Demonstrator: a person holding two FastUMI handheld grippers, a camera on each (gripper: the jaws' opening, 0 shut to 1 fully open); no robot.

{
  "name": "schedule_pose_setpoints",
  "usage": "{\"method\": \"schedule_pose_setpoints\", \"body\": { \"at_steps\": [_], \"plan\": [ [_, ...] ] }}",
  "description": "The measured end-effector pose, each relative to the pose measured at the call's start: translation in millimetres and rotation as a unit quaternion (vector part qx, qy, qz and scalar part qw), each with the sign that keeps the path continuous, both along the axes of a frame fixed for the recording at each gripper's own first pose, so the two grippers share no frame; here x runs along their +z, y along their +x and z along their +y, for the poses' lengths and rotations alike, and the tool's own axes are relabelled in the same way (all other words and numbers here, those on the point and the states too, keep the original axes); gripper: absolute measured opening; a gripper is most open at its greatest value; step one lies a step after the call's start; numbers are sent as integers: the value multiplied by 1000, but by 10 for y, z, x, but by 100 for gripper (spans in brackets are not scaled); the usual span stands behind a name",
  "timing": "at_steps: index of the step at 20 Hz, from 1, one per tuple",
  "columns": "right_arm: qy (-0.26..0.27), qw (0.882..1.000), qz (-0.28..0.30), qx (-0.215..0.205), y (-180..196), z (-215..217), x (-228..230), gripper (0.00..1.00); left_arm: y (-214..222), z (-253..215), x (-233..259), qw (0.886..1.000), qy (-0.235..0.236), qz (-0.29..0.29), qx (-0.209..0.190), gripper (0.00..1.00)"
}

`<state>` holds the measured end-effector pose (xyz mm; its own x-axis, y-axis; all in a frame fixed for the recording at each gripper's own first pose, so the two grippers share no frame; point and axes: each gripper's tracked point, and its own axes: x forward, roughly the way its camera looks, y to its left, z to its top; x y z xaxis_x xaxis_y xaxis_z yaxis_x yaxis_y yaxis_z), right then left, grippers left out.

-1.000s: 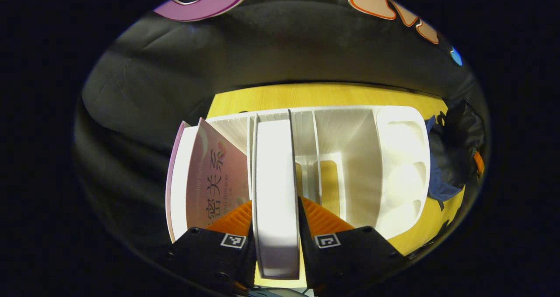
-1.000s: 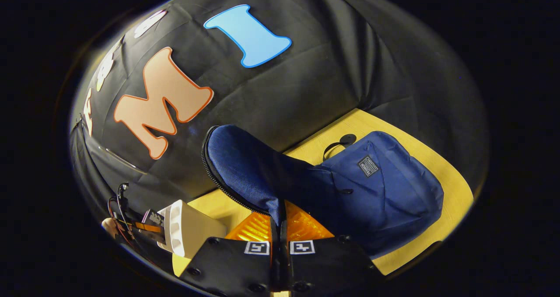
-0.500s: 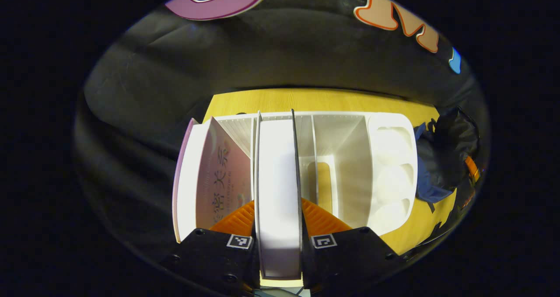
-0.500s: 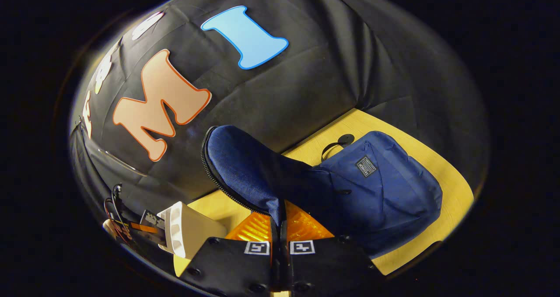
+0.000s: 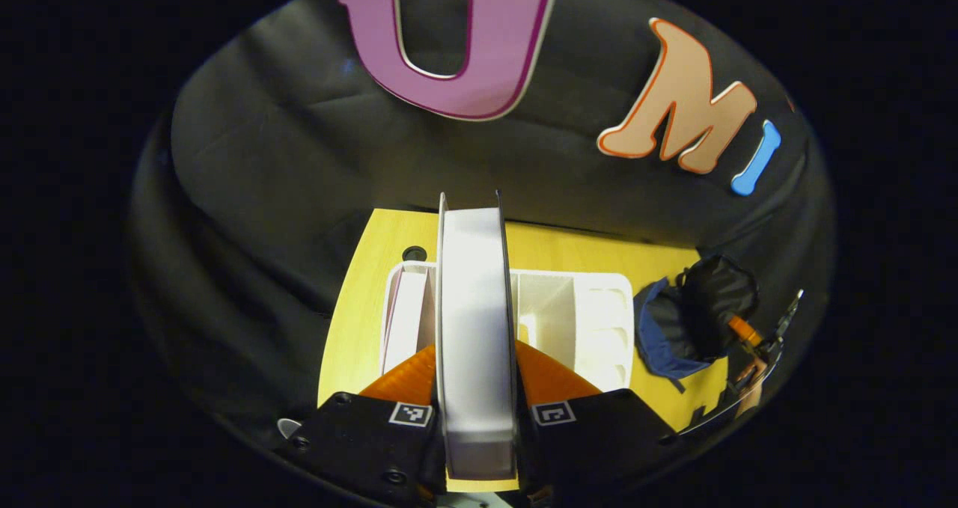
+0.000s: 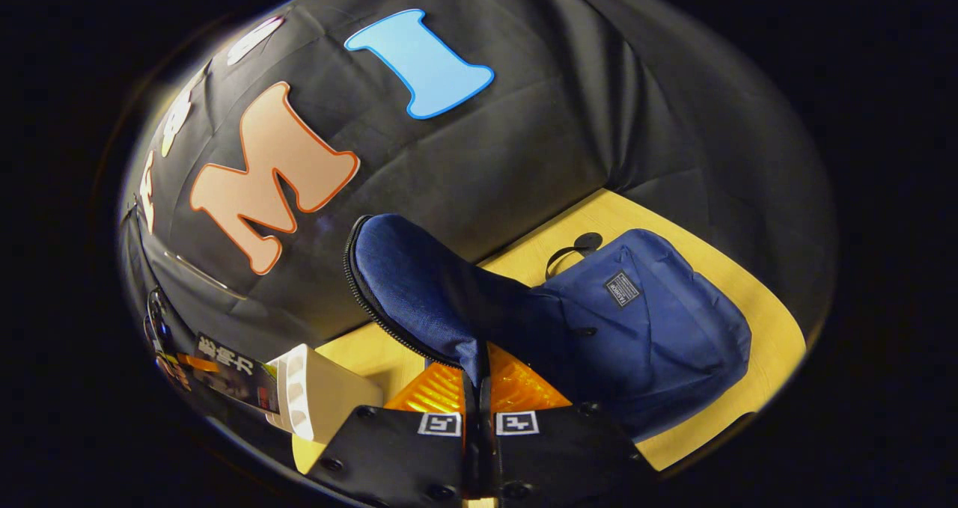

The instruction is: Open the schoolbag, grab two books from the bookshelf and put them into the schoolbag.

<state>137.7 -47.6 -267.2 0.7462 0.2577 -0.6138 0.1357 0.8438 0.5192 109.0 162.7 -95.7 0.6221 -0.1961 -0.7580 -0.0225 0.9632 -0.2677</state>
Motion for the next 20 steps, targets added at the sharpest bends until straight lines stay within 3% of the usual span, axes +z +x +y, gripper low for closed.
{"method": "schedule_pose_setpoints", "body": {
  "at_steps": [5, 11, 14, 20],
  "plan": [
    [-11, 1000, 2, 2, -9, -22, 25, 3, -33, 191, 248, 990, -125, -24, 55, 34],
    [-15, 1000, 3, 1, -3, -51, 47, 4, -130, 31, 163, 957, -270, -7, 108, 34],
    [-14, 1000, 2, 2, 2, -60, 55, 3, -82, -153, 156, 948, -298, -8, 109, 33],
    [-6, 1000, 0, -3, 0, -52, 57, 4, 114, -969, 220, 939, -336, -2, 69, 33]
  ]
}}
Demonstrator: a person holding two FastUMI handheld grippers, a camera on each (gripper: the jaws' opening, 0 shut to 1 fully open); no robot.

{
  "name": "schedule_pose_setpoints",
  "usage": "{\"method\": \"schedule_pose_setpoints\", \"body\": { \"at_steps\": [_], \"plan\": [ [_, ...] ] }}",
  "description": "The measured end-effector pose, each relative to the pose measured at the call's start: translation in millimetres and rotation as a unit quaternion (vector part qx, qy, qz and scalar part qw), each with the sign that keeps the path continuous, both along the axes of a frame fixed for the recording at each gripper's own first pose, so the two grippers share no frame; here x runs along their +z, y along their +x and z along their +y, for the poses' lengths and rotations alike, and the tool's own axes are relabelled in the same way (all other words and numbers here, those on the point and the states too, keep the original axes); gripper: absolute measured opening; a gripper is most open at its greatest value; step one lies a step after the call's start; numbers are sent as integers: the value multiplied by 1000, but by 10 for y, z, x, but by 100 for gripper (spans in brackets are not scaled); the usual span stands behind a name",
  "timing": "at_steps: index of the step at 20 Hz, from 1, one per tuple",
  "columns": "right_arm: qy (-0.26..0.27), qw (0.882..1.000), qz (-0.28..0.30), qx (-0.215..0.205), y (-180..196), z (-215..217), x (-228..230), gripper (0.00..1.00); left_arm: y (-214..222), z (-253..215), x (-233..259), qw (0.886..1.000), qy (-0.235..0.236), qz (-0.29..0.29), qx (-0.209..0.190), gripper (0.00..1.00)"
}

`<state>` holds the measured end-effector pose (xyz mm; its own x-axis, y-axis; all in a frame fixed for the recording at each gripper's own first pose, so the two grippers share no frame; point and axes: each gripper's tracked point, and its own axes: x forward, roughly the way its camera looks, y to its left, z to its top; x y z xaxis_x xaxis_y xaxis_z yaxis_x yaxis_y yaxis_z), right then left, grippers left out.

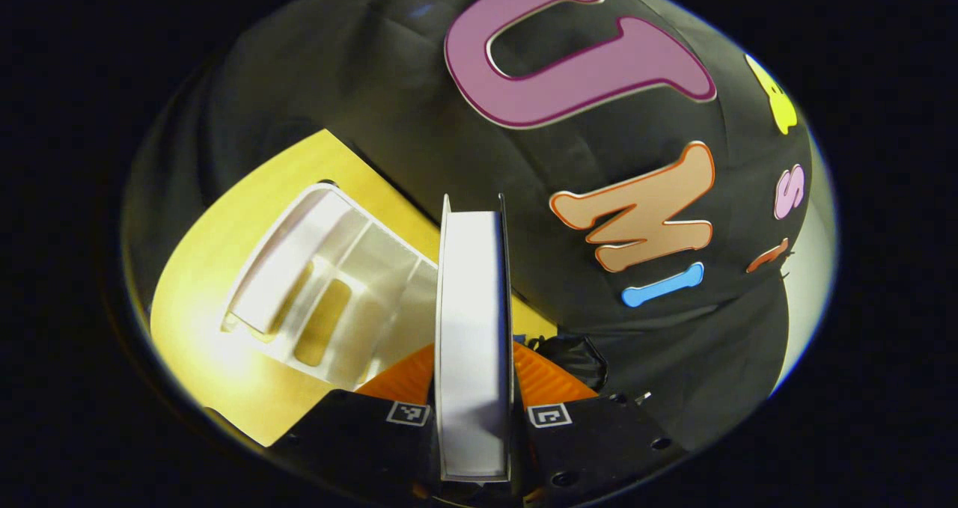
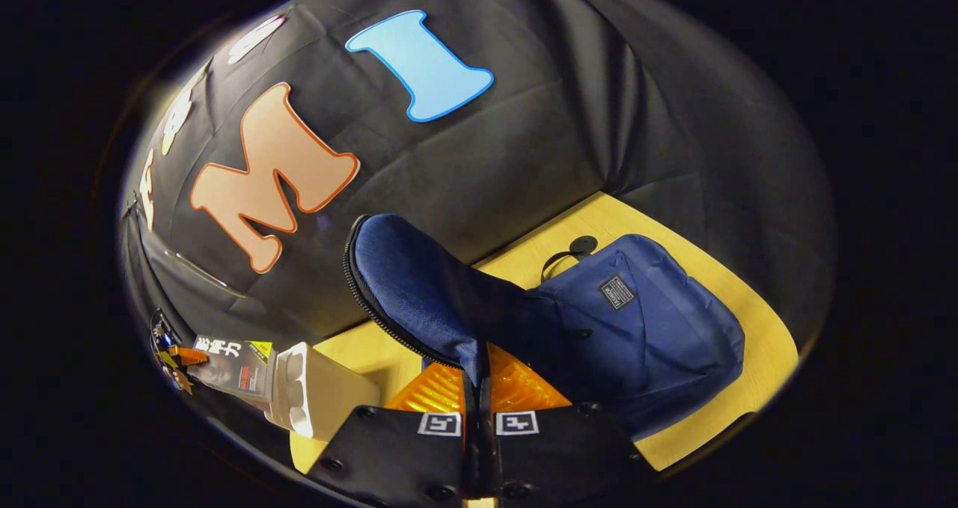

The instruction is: Open the schoolbag, grab two books from the bookshelf and put them into the schoolbag.

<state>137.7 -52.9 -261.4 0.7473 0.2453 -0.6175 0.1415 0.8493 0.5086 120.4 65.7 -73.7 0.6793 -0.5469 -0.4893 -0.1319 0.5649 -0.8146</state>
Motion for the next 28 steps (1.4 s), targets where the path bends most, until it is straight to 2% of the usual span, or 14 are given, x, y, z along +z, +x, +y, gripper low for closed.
{"method": "schedule_pose_setpoints", "body": {
  "at_steps": [7, 14, 21, 28],
  "plan": [
    [6, 1000, -8, -3, -1, -28, 32, 4, 246, -1357, -316, 997, -35, 33, -60, 33],
    [11, 1000, -22, -1, 6, -13, 46, 3, 421, -2523, -724, 991, -42, 62, -109, 33],
    [24, 999, -39, 5, 28, -7, 116, 2, 416, -3421, -1082, 985, -43, 95, -140, 33],
    [31, 998, -59, 18, 56, -10, 162, 2, 339, -4229, -1379, 977, -75, 126, -155, 34]
  ]
}}
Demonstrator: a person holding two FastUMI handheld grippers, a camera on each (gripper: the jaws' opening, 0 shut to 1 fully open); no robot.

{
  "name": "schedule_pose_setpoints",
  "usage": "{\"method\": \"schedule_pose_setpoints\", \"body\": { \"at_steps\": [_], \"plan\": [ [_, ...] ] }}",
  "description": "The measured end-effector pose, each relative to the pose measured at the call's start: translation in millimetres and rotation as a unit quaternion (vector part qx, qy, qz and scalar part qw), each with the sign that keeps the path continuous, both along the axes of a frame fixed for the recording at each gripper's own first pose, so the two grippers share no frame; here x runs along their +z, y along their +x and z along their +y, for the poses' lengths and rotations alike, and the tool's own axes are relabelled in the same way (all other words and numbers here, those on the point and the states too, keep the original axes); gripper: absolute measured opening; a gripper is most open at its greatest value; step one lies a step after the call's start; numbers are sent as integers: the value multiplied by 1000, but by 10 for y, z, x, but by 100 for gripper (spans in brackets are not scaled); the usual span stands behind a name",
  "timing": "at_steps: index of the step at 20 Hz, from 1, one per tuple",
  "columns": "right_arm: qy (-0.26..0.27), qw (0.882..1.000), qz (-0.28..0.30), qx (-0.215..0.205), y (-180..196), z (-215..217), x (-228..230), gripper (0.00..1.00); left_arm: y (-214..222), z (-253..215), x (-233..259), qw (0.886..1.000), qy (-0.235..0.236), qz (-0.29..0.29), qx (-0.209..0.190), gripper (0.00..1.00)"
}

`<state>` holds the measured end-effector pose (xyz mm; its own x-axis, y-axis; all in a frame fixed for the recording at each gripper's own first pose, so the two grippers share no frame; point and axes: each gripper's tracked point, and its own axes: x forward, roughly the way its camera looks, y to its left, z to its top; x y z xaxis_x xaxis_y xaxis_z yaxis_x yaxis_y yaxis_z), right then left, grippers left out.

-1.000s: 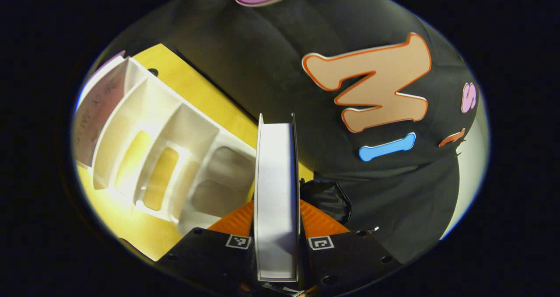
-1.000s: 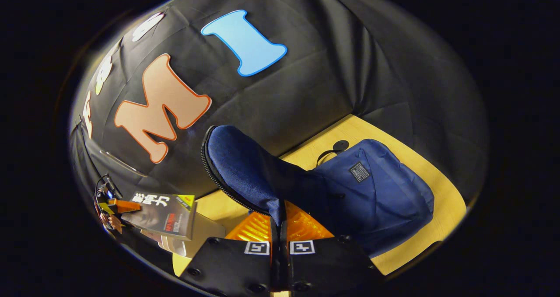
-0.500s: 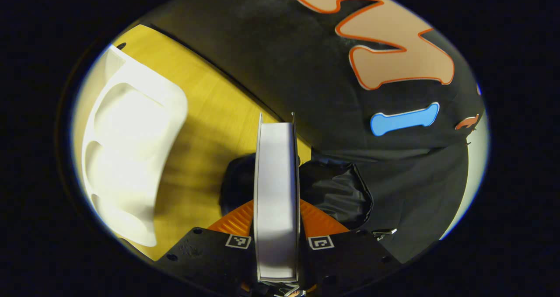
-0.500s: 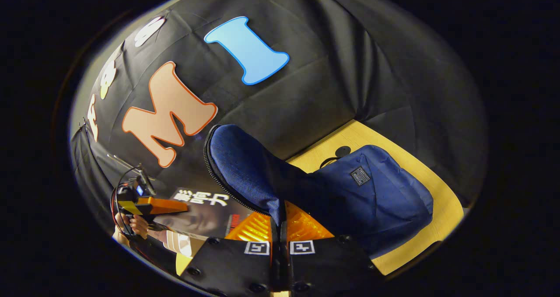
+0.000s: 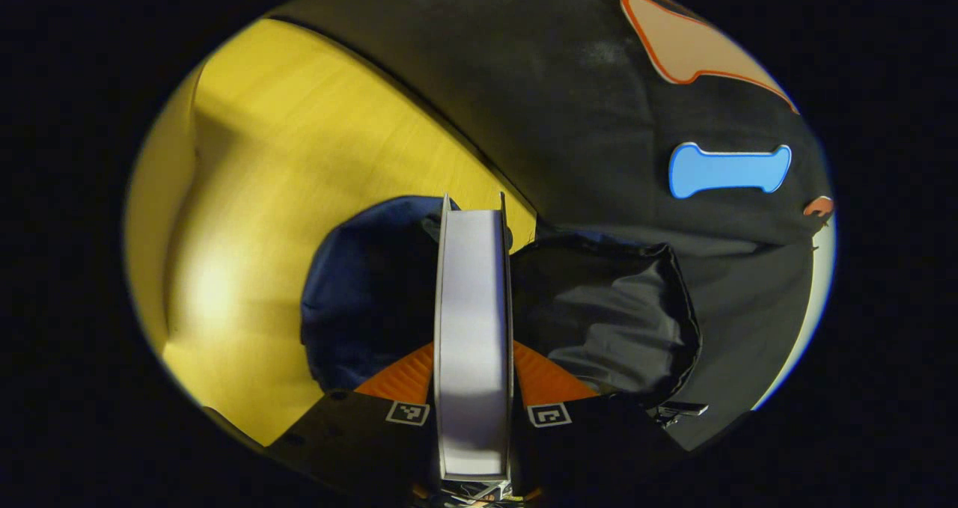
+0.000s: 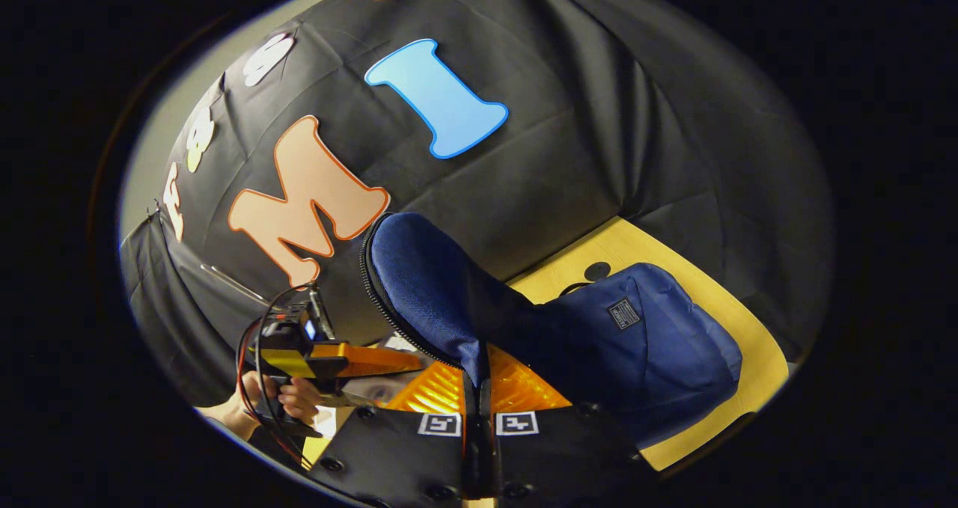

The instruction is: Open the schoolbag, grab two books from the bookshelf and put them into the schoolbag.

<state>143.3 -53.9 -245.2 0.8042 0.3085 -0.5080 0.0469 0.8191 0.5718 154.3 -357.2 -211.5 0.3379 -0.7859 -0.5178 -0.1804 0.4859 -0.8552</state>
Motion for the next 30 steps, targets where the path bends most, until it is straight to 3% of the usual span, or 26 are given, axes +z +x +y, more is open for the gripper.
{"method": "schedule_pose_setpoints", "body": {
  "at_steps": [13, 14, 15, 16, 18, 19, 21, 25, 30],
  "plan": [
    [-1, 1000, -18, 22, 9, 34, 25, 3, -252, -849, -512, 995, -61, 74, 22, 33],
    [-1, 1000, -16, 22, 4, 39, 13, 3, -266, -845, -556, 996, -48, 78, 18, 37],
    [0, 1000, -15, 21, 0, 45, 11, 3, -332, -793, -696, 996, 5, 86, -4, 36],
    [1, 1000, -13, 19, 0, 50, 6, 3, -397, -720, -785, 995, 56, 82, -33, 46],
    [1, 1000, -8, 18, -9, 57, -22, 3, -475, -682, -882, 989, 116, 57, -74, 83],
    [2, 1000, -6, 18, -21, 60, -21, 3, -486, -660, -886, 986, 132, 52, -84, 80],
    [0, 1000, -3, 20, -59, 62, -32, 3, -513, -595, -909, 979, 170, 36, -108, 85],
    [-9, 1000, -2, 23, -51, 75, -48, 3, -401, -244, -692, 947, 279, -64, -147, 94],
    [-7, 1000, -1, 15, -72, 75, -55, 3, -225, 106, -342, 929, 310, -150, -137, 93]
  ]
}}
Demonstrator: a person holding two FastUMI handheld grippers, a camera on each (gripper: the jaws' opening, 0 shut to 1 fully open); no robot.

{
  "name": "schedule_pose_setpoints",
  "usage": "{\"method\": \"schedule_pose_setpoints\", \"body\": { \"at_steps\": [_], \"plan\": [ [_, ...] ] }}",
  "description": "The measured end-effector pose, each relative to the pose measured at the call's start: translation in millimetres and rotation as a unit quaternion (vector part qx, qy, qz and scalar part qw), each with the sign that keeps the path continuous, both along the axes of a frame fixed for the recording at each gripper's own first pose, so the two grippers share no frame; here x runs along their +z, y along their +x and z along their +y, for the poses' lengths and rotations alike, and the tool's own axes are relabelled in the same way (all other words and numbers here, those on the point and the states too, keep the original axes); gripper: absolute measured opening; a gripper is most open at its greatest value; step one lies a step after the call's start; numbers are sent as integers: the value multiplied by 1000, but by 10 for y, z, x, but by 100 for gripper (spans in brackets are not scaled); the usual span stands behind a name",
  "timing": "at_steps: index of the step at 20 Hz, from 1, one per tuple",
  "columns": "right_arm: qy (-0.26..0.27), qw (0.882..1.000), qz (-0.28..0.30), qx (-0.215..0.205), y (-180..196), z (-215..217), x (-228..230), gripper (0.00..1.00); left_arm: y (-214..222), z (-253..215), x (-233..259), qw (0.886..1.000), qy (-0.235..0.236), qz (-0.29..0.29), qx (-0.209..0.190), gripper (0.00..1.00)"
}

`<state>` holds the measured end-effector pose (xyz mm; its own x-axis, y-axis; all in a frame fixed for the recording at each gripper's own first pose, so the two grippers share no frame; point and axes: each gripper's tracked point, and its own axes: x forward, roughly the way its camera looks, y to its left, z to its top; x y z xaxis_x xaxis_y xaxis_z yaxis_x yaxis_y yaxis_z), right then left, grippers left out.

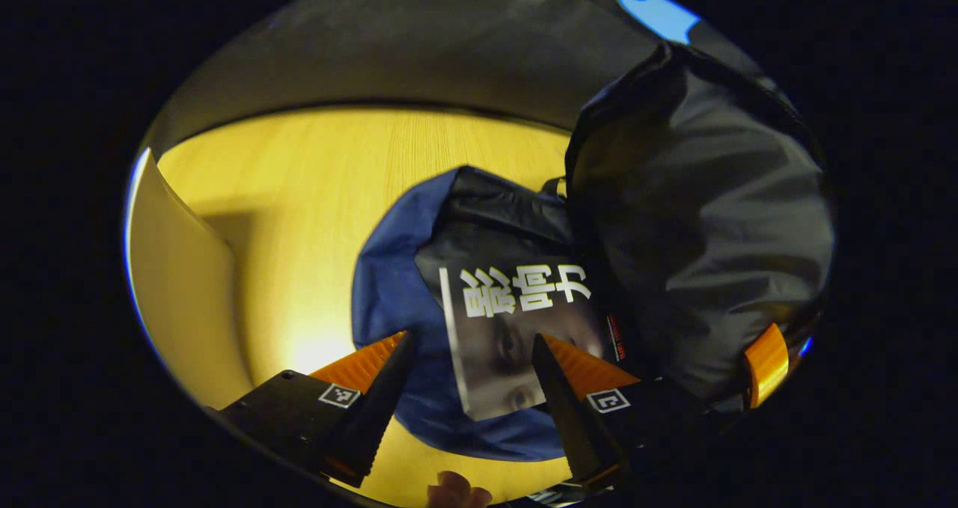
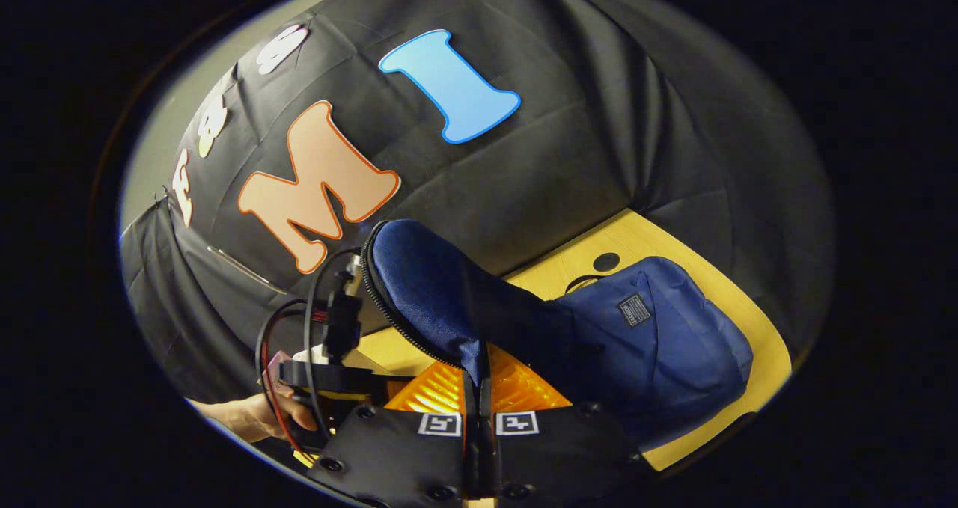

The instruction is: Open the schoolbag, grab two books from the bookshelf and put them into the schoolbag.

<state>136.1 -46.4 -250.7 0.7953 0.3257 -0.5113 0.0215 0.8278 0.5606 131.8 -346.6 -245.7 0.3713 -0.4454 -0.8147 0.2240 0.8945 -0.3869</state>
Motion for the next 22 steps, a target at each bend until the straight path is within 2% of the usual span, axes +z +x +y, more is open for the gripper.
{"method": "schedule_pose_setpoints", "body": {
  "at_steps": [2, 4, 6, 11, 14, 17, 22],
  "plan": [
    [4, 1000, 3, -8, 3, -4, -6, 3, 38, 226, 178, 999, 10, -45, -8, 94],
    [9, 1000, 6, -19, -5, -15, -11, 3, -30, 283, 361, 997, -6, -77, -19, 93],
    [16, 999, 10, -30, 3, -7, -19, 2, -82, 419, 570, 993, -12, -116, -31, 98],
    [3, 999, 10, -33, 2, -36, -22, 3, -193, 1013, 1052, 979, 0, -203, -19, 96],
    [2, 999, 12, -41, 0, -27, -19, 3, -232, 1519, 1355, 966, 17, -259, 0, 96],
    [-2, 999, 14, -44, -8, -37, -19, 3, -261, 2092, 1605, 954, 31, -296, 35, 96],
    [-4, 999, 18, -51, -17, -33, -32, 3, -185, 3101, 1777, 943, 56, -309, 108, 96]
  ]
}}
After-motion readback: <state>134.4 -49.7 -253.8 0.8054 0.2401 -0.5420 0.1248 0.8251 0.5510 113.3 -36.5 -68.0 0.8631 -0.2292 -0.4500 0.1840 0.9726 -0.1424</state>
